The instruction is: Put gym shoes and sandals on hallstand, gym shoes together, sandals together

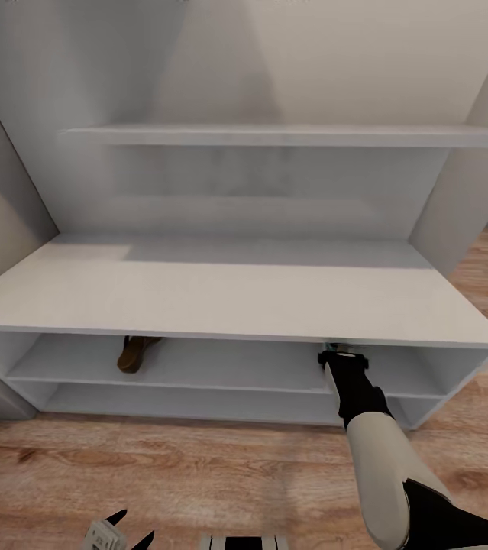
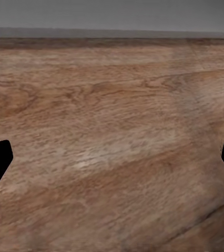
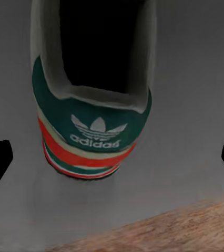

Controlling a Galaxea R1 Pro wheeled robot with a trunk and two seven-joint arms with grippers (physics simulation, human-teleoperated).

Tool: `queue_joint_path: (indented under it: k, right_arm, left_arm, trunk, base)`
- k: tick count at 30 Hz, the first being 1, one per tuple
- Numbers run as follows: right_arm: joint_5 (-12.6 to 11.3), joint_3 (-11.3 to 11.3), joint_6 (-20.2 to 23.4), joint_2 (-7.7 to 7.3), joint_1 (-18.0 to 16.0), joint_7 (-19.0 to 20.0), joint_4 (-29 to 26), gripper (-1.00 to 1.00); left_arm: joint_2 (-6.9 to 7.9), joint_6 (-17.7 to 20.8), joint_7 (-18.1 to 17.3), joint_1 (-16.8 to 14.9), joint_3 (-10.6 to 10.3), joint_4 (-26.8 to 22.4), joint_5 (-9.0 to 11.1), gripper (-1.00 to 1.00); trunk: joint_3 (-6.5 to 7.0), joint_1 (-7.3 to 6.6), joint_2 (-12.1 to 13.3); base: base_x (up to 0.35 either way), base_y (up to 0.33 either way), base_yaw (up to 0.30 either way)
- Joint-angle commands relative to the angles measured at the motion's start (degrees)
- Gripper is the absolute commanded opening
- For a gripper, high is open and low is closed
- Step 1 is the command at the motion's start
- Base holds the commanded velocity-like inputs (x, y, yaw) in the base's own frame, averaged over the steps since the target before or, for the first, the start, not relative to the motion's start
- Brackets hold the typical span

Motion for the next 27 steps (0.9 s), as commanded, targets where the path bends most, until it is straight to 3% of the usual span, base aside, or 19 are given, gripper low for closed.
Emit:
queue_joint_path:
  k: [1,27]
  right_arm:
    - [0.4,-0.2,0.3,0.07,0.0,0.1,-0.1,1.0]
    - [0.4,-0.2,0.2,0.07,0.0,0.1,0.0,1.0]
  left_arm:
    - [0.0,0.0,-0.4,0.0,0.1,0.1,0.3,1.0]
    - [0.08,0.0,-0.4,0.0,0.1,0.1,0.4,1.0]
  trunk:
    - [-0.04,-0.04,0.0]
    - [-0.04,-0.04,0.0]
  base:
    - [-0.269,0.0,0.0]
    - [-0.332,0.0,0.0]
